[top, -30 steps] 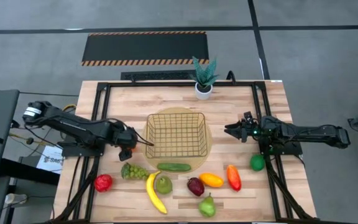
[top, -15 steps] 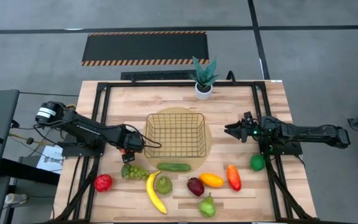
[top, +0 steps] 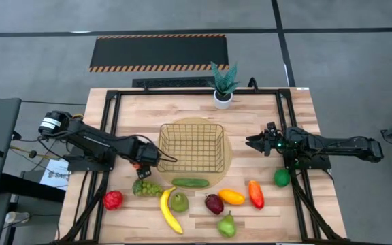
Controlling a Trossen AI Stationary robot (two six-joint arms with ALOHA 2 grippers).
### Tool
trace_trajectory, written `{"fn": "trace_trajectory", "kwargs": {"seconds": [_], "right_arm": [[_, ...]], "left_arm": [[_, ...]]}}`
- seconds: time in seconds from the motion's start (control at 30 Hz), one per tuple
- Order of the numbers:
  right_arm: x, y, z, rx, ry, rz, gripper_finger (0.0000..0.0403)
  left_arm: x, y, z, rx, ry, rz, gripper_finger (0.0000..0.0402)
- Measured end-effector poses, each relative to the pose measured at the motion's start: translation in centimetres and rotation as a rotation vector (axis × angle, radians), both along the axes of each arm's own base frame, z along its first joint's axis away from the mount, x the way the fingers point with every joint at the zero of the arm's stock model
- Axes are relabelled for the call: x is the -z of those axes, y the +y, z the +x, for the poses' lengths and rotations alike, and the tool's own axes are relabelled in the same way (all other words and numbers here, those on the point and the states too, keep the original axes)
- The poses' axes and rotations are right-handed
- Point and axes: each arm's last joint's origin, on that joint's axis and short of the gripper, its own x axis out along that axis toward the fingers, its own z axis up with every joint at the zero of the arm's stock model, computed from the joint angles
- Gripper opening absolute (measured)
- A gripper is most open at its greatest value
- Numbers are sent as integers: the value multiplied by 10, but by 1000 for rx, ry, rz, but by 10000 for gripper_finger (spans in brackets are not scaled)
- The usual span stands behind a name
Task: Build produce basket
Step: Put the pumpkin into the silver basket
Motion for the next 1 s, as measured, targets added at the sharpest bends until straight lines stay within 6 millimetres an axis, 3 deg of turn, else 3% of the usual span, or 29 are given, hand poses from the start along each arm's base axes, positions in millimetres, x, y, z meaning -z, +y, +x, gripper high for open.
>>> {"fn": "trace_trajectory", "kwargs": {"seconds": [0.27,0.5,0.6,0.8,0.9,1.0], "right_arm": [[0,0,0,0,0,1,286],[0,0,0,-1,0,1,286],[0,0,0,-1,0,1,286],[0,0,0,-1,0,1,286],[0,0,0,-2,0,1,286],[0,0,0,-3,0,1,286]], "left_arm": [[-34,-1,4,-13,89,-5,312],[-100,-3,17,40,59,19,314],[-134,-2,23,39,-32,62,314],[-193,1,48,47,-412,186,315],[-202,8,65,66,-544,212,315],[-198,13,87,112,-612,197,315]]}}
